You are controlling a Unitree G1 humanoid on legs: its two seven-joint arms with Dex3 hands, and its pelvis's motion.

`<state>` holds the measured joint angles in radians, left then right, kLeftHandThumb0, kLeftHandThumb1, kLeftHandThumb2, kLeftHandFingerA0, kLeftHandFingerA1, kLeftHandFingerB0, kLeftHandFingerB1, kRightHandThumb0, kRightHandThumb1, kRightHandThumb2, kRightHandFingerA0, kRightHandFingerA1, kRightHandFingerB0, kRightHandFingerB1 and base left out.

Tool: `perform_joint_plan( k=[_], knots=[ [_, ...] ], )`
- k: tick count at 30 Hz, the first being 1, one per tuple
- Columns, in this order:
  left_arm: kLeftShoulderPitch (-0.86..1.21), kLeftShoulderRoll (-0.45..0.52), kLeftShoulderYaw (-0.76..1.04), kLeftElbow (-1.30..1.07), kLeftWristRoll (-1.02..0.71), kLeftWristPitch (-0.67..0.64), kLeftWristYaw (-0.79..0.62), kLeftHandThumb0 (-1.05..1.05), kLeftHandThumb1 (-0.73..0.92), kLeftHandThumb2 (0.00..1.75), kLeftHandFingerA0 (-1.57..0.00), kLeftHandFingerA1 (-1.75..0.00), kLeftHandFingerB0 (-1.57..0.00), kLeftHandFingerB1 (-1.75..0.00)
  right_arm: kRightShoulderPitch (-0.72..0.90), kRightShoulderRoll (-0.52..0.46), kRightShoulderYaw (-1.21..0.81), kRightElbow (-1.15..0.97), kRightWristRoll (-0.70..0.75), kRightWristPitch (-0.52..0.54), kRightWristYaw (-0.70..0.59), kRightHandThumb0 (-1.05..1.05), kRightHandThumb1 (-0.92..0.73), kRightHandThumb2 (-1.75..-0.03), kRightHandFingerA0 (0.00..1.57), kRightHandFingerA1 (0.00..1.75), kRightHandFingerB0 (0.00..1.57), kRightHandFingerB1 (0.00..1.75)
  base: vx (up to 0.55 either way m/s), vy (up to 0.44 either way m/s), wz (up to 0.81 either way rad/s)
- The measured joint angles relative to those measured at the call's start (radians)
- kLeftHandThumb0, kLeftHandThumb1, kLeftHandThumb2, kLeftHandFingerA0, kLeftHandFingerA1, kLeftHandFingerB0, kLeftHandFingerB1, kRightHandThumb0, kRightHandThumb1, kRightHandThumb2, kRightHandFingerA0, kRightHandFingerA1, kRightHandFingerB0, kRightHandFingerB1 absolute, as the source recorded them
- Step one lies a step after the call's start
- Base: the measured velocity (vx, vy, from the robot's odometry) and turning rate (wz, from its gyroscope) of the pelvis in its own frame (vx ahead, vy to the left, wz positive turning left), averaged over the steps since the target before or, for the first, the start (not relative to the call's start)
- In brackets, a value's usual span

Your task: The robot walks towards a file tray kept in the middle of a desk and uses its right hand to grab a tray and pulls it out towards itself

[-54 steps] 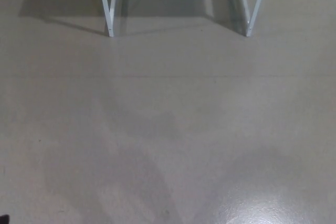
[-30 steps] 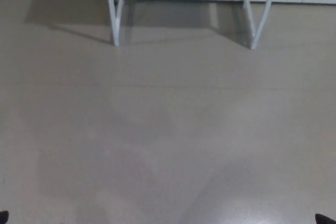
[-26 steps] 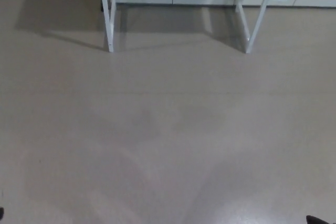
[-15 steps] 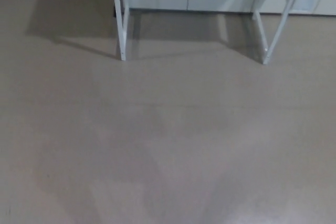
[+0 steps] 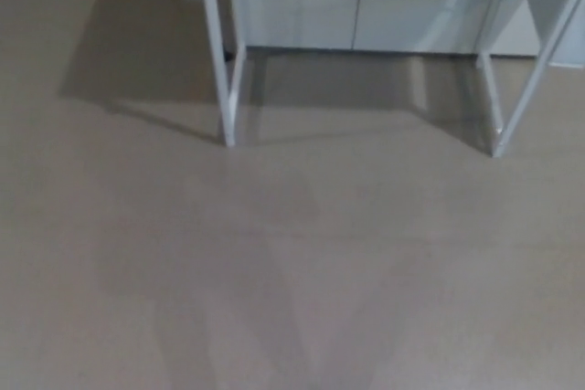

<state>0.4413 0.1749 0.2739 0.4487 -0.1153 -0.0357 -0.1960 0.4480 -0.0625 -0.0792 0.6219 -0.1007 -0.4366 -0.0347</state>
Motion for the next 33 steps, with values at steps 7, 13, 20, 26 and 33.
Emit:
perform_joint_plan(
  k=[7, 13, 20, 26, 33],
  knots=[
    [-0.01, -0.042, -0.05, 0.014, 0.039, -0.038, 0.067, -0.28, 0.61, 1.12, -0.08, -0.51, -0.08, -0.5, -0.001, 0.019, 0.028, 0.016, -0.015, -0.023, -0.017, -0.53, -0.75, -0.62, 0.54, 0.51, 0.37, 0.42, 0.46, 0.047, -0.23],
    [0.02, -0.019, -0.078, 0.046, 0.072, -0.074, 0.09, -0.55, 0.89, 0.66, -0.25, -0.36, -0.23, -0.32, -0.018, 0.019, 0.03, 0.034, -0.018, -0.031, -0.025, -0.54, -0.76, -0.62, 0.53, 0.51, 0.37, 0.42, 0.27, -0.013, 0.17],
    [0.042, 0.017, -0.102, 0.073, 0.099, -0.127, 0.1, -0.55, 0.89, 0.66, -0.28, -0.36, -0.24, -0.33, -0.016, 0.007, 0.039, 0.049, -0.025, -0.05, -0.038, -0.51, -0.76, -0.62, 0.52, 0.5, 0.36, 0.42, 0.35, -0.198, 0.18],
    [0.057, 0.017, -0.118, 0.079, 0.126, -0.138, 0.12, -0.56, 0.88, 0.66, -0.31, -0.37, -0.26, -0.33, -0.011, -0.001, 0.054, 0.046, -0.033, -0.051, -0.046, -0.51, -0.76, -0.62, 0.54, 0.51, 0.38, 0.42, 0.22, -0.071, -0.04],
    [0.041, 0.028, -0.122, 0.142, 0.146, -0.161, 0.141, -0.55, 0.87, 0.66, -0.33, -0.39, -0.28, -0.34, -0.019, 0.003, 0.07, 0.06, -0.037, -0.056, -0.05, -0.54, -0.75, -0.62, 0.54, 0.5, 0.36, 0.4, 0.34, 0.139, -0.04]
  ],
)
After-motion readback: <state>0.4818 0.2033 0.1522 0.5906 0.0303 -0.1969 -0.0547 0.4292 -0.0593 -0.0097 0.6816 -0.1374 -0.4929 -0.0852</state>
